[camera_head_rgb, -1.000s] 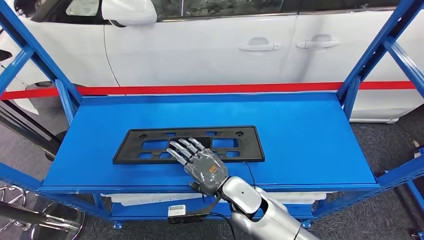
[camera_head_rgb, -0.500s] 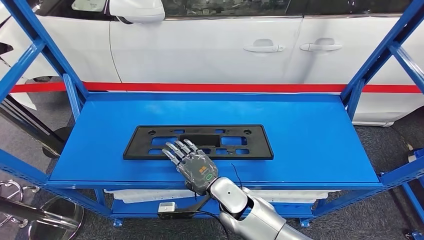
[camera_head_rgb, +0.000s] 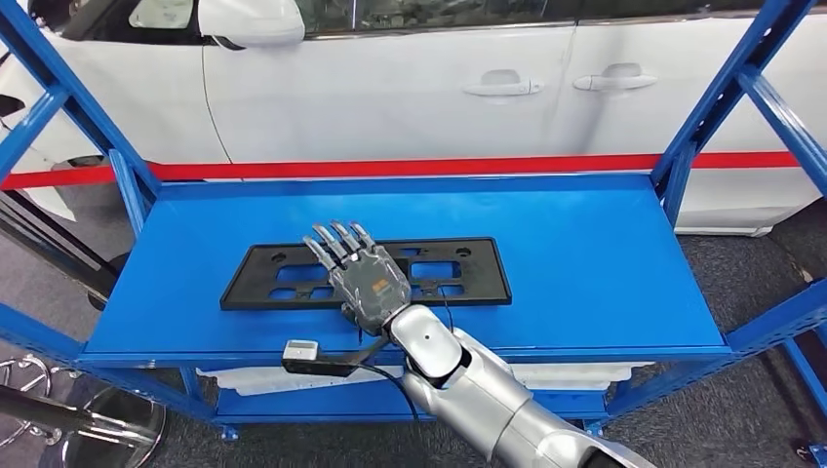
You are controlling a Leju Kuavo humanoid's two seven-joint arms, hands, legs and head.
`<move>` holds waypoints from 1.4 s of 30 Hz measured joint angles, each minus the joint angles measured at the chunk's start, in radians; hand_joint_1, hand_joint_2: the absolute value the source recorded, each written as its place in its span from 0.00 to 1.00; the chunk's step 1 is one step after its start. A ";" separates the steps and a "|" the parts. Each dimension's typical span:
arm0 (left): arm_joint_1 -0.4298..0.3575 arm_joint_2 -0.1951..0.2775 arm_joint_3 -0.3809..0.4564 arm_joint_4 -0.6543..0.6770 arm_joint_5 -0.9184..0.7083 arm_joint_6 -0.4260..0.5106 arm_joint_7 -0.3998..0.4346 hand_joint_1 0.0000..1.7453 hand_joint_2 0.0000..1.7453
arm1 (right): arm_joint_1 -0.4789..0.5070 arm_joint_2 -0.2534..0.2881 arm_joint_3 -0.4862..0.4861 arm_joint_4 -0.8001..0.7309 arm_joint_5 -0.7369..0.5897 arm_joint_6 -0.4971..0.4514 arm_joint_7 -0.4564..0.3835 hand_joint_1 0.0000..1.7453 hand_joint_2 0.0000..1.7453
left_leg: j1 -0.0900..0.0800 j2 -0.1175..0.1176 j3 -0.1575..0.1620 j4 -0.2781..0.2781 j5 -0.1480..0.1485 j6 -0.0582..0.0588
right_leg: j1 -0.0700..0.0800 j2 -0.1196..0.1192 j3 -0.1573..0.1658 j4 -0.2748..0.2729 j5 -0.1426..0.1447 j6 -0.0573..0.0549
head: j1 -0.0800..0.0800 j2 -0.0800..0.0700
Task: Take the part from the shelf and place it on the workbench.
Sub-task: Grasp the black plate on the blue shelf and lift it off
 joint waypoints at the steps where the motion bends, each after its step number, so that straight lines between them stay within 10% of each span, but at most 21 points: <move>1: -0.001 0.001 0.000 0.000 -0.005 -0.001 -0.003 0.00 0.00 | -0.009 0.007 -0.001 0.021 0.013 0.003 0.007 0.00 1.00 | 0.001 0.000 -0.032 0.072 -0.031 -0.004 | 0.001 -0.001 -0.001 0.001 0.000 -0.001 | 0.000 0.000; 3: -0.002 0.002 0.000 0.000 -0.010 -0.003 -0.006 0.00 0.00 | -0.019 0.017 -0.002 0.062 0.031 0.007 0.016 0.00 1.00 | 0.002 0.000 -0.066 0.146 -0.045 -0.009 | 0.002 -0.002 -0.002 0.004 0.000 -0.001 | 0.000 0.000; 7: -0.005 0.005 0.000 0.000 -0.021 -0.004 -0.010 0.00 0.00 | -0.043 0.042 -0.002 0.130 0.068 0.004 0.034 0.00 1.00 | 0.003 0.000 0.040 -0.076 0.072 -0.002 | 0.002 0.001 -0.002 0.010 -0.004 0.005 | 0.000 0.000; 12: -0.010 0.008 -0.001 0.000 -0.035 -0.009 -0.018 0.00 0.00 | -0.075 0.069 -0.002 0.225 0.121 0.006 0.059 0.00 1.00 | 0.000 -0.003 0.071 -0.150 0.090 0.028 | 0.006 0.002 -0.009 0.014 -0.006 0.032 | 0.000 0.000; 18: -0.010 0.008 -0.001 0.000 -0.040 -0.012 -0.021 0.00 0.00 | -0.093 0.079 -0.001 0.308 0.123 0.055 0.054 0.00 1.00 | 0.001 0.000 0.066 -0.154 0.096 0.048 | 0.000 0.002 -0.145 0.310 -0.146 0.046 | 0.000 0.000; 23: -0.009 0.007 0.000 0.000 -0.043 -0.012 -0.021 0.00 0.00 | -0.107 0.078 -0.002 0.347 0.116 0.079 0.054 0.00 1.00 | -0.006 -0.003 0.071 -0.150 0.091 0.040 | 0.007 0.001 -0.023 0.046 -0.006 0.023 | 0.000 0.000; 27: -0.009 0.007 0.001 0.000 -0.045 -0.012 -0.024 0.00 0.00 | -0.117 0.079 -0.003 0.360 0.121 0.080 0.065 0.00 1.00 | -0.005 -0.003 0.067 -0.147 0.087 0.019 | 0.009 0.003 -0.010 0.007 0.002 0.012 | 0.000 0.000; 30: -0.010 0.007 0.002 0.000 -0.047 -0.013 -0.037 0.00 0.00 | -0.118 0.084 -0.003 0.371 0.130 0.082 0.091 0.00 1.00 | 0.000 -0.002 0.021 -0.039 0.019 0.004 | 0.001 0.000 -0.004 -0.004 0.008 -0.001 | 0.000 0.000; 32: -0.009 0.008 0.002 0.000 -0.052 -0.013 -0.042 0.00 0.00 | -0.118 0.088 -0.004 0.383 0.131 0.083 0.111 0.30 1.00 | 0.002 -0.002 -0.043 0.097 -0.040 -0.004 | 0.002 -0.001 -0.006 -0.002 0.008 -0.003 | 0.000 0.000; 34: -0.008 0.008 0.003 0.000 -0.057 -0.013 -0.045 0.00 0.00 | -0.118 0.092 -0.007 0.400 0.129 0.084 0.127 0.69 1.00 | 0.004 -0.002 -0.067 0.143 -0.037 -0.008 | 0.002 0.000 -0.007 0.004 0.005 -0.003 | 0.000 0.000; 37: -0.010 0.010 0.003 0.000 -0.066 -0.013 -0.045 0.00 0.00 | -0.125 0.101 -0.019 0.428 0.118 0.100 0.148 1.00 1.00 | 0.006 -0.002 0.021 -0.038 0.062 -0.008 | 0.001 0.002 -0.005 0.014 -0.003 0.003 | 0.000 0.000; 42: -0.011 0.015 0.009 0.000 -0.077 -0.014 -0.047 0.00 0.00 | -0.144 0.105 -0.053 0.479 0.095 0.117 0.155 1.00 1.00 | -0.001 -0.005 0.066 -0.144 0.090 0.024 | 0.003 0.004 -0.011 0.015 -0.001 0.031 | 0.000 0.000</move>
